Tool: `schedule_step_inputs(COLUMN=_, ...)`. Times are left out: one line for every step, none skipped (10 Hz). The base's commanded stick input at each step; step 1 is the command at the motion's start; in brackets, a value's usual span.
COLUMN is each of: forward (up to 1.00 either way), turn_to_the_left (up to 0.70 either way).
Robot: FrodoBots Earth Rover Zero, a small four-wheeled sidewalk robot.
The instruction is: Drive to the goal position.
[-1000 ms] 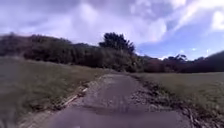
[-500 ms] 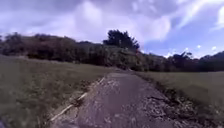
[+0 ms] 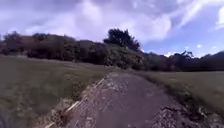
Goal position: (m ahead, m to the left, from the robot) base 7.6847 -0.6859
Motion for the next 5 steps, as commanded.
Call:
schedule_step_inputs(forward=1.0, turn_to_the_left=-0.03)
schedule_step_inputs(forward=1.0, turn_to_the_left=0.0)
schedule_step_inputs(forward=1.0, turn_to_the_left=0.0)
schedule_step_inputs(forward=1.0, turn_to_the_left=0.0)
schedule_step_inputs(forward=1.0, turn_to_the_left=0.0)
